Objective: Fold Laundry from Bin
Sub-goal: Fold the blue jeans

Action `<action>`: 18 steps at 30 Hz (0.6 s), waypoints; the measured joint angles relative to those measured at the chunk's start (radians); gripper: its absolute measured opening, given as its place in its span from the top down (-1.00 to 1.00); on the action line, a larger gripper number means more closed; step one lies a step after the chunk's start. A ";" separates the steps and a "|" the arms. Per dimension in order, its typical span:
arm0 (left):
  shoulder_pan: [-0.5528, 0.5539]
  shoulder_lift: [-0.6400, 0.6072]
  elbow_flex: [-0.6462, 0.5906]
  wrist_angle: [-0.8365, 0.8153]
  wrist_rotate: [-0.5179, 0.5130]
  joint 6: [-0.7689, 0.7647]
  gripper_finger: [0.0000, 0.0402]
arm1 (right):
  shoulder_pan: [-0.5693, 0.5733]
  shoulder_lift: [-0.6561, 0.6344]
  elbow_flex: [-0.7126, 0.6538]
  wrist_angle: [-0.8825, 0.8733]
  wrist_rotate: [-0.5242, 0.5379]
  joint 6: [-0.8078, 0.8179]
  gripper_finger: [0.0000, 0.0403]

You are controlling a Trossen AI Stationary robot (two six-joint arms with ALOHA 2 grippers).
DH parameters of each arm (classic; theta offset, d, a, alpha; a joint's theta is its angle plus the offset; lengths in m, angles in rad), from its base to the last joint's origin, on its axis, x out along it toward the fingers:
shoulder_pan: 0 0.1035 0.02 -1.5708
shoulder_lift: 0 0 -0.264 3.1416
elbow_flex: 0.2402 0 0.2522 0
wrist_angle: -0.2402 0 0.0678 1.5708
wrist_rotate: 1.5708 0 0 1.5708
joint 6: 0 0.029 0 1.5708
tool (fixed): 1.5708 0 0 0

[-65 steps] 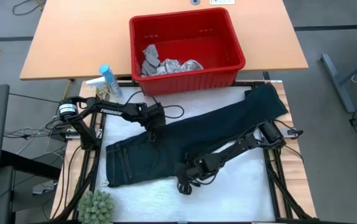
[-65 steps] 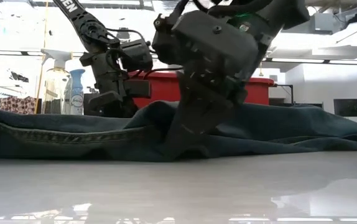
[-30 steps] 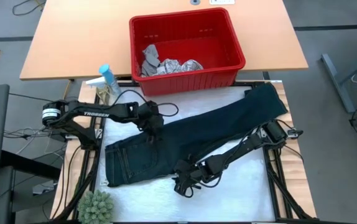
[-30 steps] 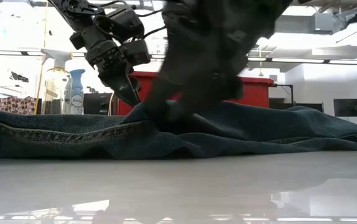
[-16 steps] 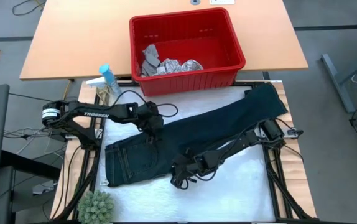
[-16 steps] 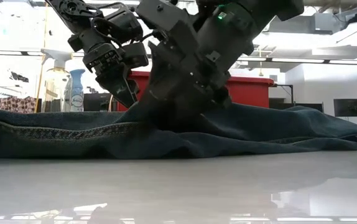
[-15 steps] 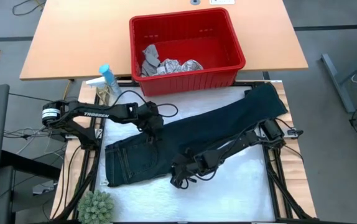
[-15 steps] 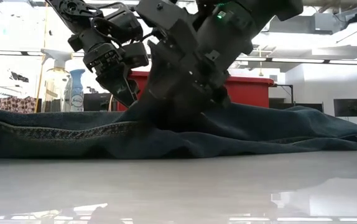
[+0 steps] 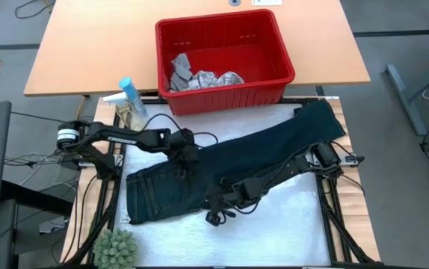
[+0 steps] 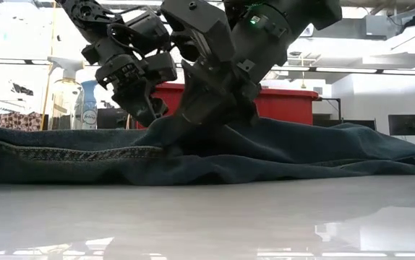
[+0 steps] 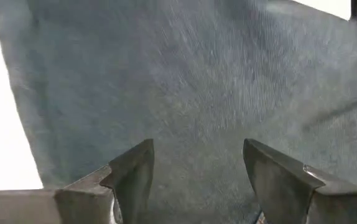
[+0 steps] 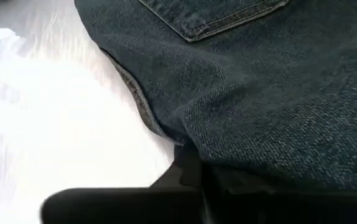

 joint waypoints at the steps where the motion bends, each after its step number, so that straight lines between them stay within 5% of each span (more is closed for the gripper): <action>1: -0.004 0.014 0.000 0.002 0.004 0.000 -0.17 | 0.000 0.000 0.000 0.004 0.000 0.006 0.91; 12: 0.002 0.100 0.001 0.020 -0.016 0.039 -0.17 | 0.060 0.000 0.032 -0.021 0.002 0.011 0.92; 18: 0.005 0.100 -0.001 0.019 -0.016 0.038 -0.17 | 0.110 -0.001 0.036 -0.039 0.000 0.047 0.60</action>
